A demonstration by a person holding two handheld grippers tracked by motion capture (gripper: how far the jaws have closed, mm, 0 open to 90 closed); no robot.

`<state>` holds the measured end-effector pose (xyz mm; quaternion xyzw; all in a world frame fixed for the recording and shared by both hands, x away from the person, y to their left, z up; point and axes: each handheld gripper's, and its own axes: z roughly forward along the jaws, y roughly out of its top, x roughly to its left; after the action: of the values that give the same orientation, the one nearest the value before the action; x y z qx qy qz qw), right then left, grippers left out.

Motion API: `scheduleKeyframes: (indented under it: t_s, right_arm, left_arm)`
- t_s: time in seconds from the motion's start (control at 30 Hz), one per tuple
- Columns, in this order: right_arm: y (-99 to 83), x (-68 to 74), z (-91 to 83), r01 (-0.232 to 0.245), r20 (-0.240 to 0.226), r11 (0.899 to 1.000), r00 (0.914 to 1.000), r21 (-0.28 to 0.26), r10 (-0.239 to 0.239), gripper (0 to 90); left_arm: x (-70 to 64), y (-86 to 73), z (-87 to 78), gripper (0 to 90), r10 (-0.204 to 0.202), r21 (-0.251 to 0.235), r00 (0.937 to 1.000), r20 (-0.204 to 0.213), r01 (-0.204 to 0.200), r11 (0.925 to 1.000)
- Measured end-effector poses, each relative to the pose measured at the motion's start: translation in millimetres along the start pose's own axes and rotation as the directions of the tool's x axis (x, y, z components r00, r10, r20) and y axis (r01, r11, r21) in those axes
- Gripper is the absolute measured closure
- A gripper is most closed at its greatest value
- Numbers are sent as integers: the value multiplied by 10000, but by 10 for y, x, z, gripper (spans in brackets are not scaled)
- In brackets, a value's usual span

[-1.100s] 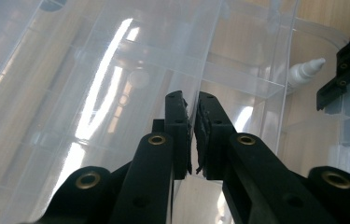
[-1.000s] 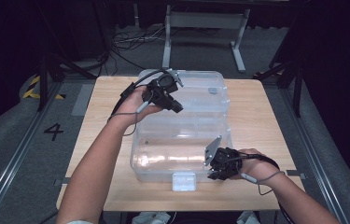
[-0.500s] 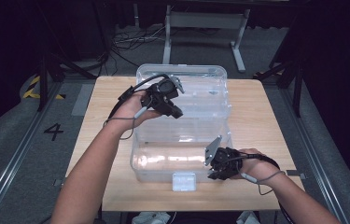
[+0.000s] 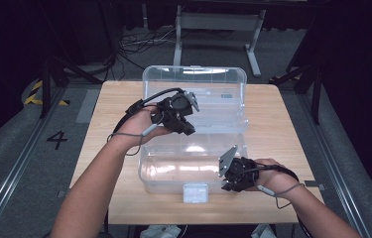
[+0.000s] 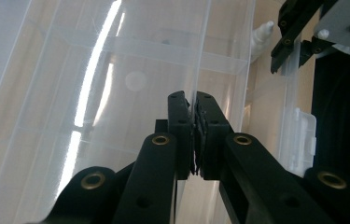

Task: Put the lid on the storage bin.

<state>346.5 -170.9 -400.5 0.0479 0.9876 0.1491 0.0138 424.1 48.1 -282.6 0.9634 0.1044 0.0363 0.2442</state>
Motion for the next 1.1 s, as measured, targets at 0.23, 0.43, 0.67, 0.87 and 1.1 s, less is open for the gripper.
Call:
scheduleKeyframes:
  t_s: [0.23, 0.43, 0.67, 0.87, 1.1]
  right_arm:
    - [-2, 18, -10, 105, 43, 9999, 9999, 19, -105, 784]
    - [-2, 40, -16, 60, 138, 10000, 9999, 13, -60, 774]
    - [-5, 69, -23, 176, 388, 9998, 9991, -46, -174, 761]
    - [-4, 92, -85, 394, 661, 9989, 9971, -273, -375, 752]
    - [11, 160, -208, 583, 1416, 9962, 9887, -646, -487, 786]
  left_arm:
    - [-125, -15, 24, 869, 74, 191, 9995, 322, -80, 9998]
    - [-195, -16, 47, 873, 271, 372, 9988, 419, -287, 9989]
    - [-257, -31, 68, 873, 349, 592, 9981, 510, -379, 9975]
    - [-308, -30, 97, 873, 412, 641, 9976, 553, -447, 9969]
    - [-324, -41, 102, 873, 518, 742, 9970, 575, -560, 9957]
